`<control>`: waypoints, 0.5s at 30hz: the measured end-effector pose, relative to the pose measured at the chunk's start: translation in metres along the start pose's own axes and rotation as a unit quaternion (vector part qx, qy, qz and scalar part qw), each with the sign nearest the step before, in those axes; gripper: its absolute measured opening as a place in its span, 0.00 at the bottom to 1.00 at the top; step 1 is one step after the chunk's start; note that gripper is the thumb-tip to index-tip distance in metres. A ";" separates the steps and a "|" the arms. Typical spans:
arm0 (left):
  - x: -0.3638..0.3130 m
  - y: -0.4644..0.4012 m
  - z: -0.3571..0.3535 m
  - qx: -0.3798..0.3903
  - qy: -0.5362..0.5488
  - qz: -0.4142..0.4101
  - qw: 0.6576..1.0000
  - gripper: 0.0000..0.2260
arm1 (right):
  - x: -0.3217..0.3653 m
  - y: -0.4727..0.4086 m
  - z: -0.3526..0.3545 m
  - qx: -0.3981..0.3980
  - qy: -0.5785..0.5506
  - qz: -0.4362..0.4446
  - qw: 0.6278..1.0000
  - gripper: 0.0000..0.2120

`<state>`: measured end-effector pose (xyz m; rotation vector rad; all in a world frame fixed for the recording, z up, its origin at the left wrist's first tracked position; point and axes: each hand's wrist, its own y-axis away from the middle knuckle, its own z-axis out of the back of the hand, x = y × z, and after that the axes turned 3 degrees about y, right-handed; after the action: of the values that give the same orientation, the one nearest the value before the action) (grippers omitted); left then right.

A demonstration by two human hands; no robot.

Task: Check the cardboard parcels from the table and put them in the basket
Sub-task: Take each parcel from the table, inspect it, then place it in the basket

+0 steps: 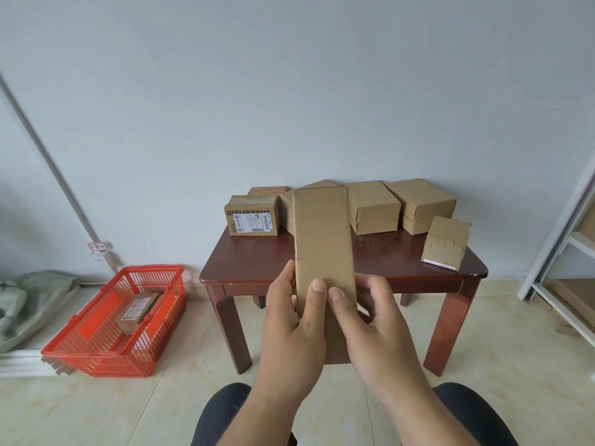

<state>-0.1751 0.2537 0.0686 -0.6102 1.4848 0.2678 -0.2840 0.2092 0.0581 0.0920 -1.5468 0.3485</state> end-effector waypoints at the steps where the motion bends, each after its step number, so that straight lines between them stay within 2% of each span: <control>1: 0.001 0.002 0.000 0.000 -0.004 -0.007 1.000 0.19 | 0.001 -0.001 0.001 -0.007 0.003 0.002 1.000 0.23; 5: 0.007 0.010 -0.002 -0.009 -0.035 -0.033 0.999 0.21 | 0.007 -0.007 0.005 -0.018 0.035 0.001 0.999 0.24; 11: 0.002 0.002 -0.001 -0.008 -0.011 0.008 1.000 0.22 | 0.004 -0.005 0.003 -0.013 0.048 0.009 0.999 0.30; 15: -0.004 0.003 -0.002 -0.001 0.002 0.021 1.000 0.15 | 0.004 -0.003 0.002 -0.017 0.035 -0.001 0.999 0.29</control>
<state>-0.1784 0.2560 0.0724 -0.5825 1.5021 0.3009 -0.2855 0.2064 0.0631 0.0540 -1.4817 0.3217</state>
